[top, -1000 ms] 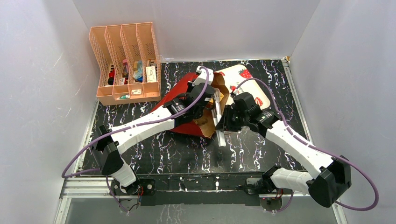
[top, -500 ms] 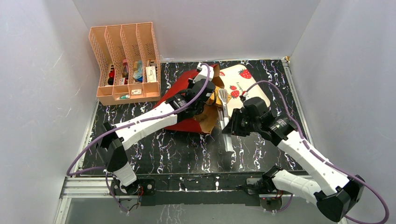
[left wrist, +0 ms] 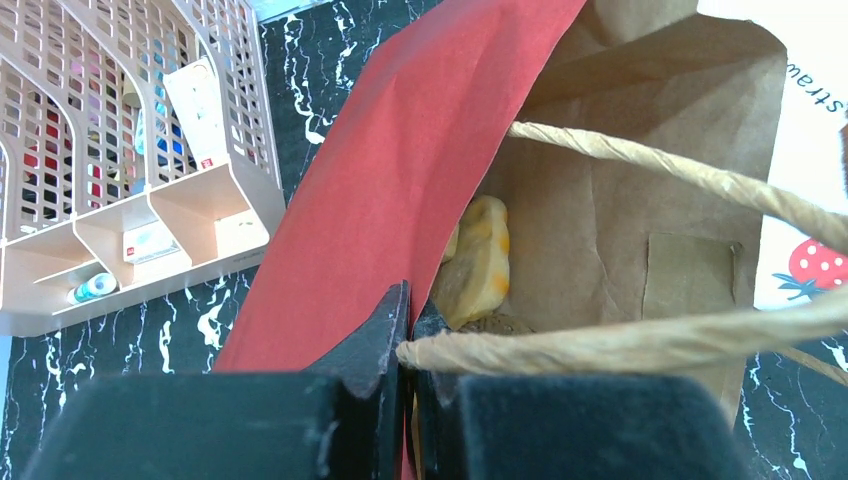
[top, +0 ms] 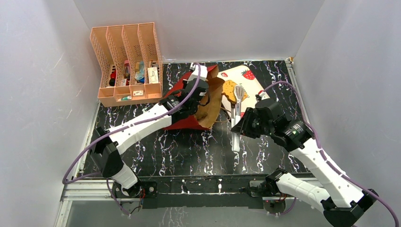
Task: Take the fake bread out of the paper bag
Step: Take out the fake bread from the paper bag, then place the fake bread in the container.
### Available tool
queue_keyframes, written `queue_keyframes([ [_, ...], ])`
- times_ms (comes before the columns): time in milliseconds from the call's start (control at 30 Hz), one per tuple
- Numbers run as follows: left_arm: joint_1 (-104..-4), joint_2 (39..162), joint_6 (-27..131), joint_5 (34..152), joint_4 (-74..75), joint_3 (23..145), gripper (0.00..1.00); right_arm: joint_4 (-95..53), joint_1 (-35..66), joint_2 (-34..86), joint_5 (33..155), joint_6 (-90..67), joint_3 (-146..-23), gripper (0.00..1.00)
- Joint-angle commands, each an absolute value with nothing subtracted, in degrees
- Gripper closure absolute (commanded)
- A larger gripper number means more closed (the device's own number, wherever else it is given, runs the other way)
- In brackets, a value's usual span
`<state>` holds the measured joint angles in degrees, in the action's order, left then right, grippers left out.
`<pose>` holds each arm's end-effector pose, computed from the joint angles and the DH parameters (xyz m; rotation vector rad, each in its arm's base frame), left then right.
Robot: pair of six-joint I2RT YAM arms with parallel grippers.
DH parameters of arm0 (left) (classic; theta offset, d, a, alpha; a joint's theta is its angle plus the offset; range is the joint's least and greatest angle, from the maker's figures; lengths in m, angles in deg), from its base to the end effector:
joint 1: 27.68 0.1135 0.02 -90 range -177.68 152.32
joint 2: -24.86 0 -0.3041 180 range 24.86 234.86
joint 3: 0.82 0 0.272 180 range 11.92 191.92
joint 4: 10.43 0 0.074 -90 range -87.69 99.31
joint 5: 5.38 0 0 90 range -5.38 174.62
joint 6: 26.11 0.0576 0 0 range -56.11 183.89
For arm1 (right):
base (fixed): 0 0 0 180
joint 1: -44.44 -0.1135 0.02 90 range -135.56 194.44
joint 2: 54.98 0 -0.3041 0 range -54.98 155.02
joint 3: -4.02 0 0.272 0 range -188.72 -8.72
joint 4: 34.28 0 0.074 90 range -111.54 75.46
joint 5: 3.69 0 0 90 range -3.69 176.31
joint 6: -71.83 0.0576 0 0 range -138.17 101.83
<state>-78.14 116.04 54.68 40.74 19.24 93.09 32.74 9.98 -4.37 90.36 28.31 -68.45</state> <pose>0.2860 -0.2838 0.3782 0.2236 1.8911 0.0817 0.1396 0.1008 0.3566 0.2247 2.4813 0.7341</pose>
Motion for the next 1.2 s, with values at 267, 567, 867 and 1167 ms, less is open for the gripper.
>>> queue_keyframes([
  [267, -76.0, 108.9, 54.0, 44.5, 19.9, 90.1, 1.0, 30.1, 9.7, -4.0, 82.7, 34.7, -73.7, 1.0],
  [567, -76.0, 104.8, 51.2, 45.4, 19.3, 87.0, 1.0, 26.0, 9.7, 0.2, 77.3, 36.9, -74.0, 1.0],
  [867, -76.0, 103.5, 52.8, 44.2, 19.6, 85.3, 1.0, 20.4, 10.9, 9.3, 74.4, 33.8, -77.4, 1.0],
  [1167, -76.0, 100.0, 52.4, 41.5, 22.5, 83.7, 1.0, 9.8, 23.2, 20.0, 86.6, 27.0, -77.7, 1.0],
])
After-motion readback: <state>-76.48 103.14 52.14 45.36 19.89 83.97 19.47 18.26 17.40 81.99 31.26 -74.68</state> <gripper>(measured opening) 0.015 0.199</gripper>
